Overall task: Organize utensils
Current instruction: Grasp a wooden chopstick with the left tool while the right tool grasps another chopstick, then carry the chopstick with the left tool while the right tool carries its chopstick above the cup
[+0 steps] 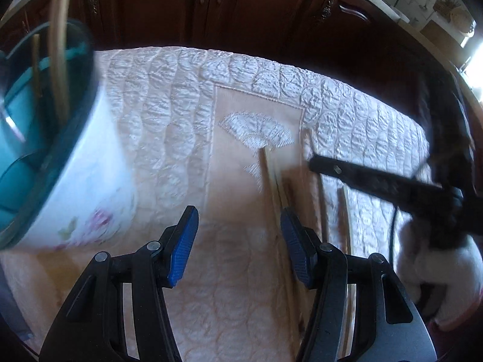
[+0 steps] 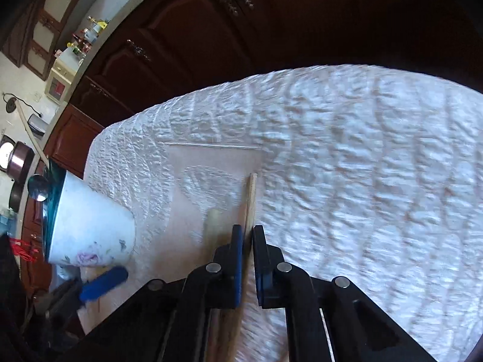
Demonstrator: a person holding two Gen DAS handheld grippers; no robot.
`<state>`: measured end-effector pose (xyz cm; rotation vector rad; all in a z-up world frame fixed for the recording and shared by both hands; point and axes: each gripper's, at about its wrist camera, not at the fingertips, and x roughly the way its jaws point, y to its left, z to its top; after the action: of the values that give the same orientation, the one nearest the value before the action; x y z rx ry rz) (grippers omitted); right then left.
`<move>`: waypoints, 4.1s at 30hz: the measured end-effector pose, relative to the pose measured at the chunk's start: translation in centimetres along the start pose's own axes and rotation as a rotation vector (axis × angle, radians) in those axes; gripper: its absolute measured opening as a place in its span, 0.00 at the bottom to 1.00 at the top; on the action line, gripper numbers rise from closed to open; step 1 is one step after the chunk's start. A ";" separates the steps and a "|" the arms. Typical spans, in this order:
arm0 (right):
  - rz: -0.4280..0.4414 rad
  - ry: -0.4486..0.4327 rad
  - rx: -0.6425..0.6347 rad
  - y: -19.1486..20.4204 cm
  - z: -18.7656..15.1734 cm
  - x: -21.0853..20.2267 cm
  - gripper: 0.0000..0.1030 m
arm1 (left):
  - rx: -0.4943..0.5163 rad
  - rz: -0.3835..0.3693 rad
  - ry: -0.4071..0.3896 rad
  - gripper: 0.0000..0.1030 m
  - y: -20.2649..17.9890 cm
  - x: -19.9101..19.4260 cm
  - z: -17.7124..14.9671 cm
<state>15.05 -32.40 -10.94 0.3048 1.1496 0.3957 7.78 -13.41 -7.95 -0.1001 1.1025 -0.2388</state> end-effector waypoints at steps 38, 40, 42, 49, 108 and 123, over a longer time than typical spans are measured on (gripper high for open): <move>-0.033 0.025 0.020 -1.6 1.0 -0.2 0.08 | -0.010 0.099 0.061 0.36 0.1 3.9 2.5; -0.034 0.031 0.018 -1.4 1.4 0.2 0.08 | 0.001 0.111 0.055 0.36 -0.4 4.4 2.6; -0.031 0.033 0.011 -1.1 1.7 0.6 0.08 | 0.008 0.113 0.051 0.36 -0.3 4.9 3.1; -0.015 -0.001 -0.029 0.9 1.8 -0.3 0.07 | 0.006 0.025 0.062 0.06 -1.1 3.8 3.1; 0.068 -0.355 -0.382 16.2 0.4 -21.4 0.05 | -0.051 -0.109 -0.453 0.04 8.4 -26.7 4.2; 0.110 -0.398 -0.472 25.4 6.8 -18.0 0.05 | -0.107 0.126 -0.529 0.04 14.0 -24.9 7.2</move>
<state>11.25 -18.15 17.34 0.0275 0.6257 0.6561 5.48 5.88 14.21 -0.1775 0.5915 -0.0334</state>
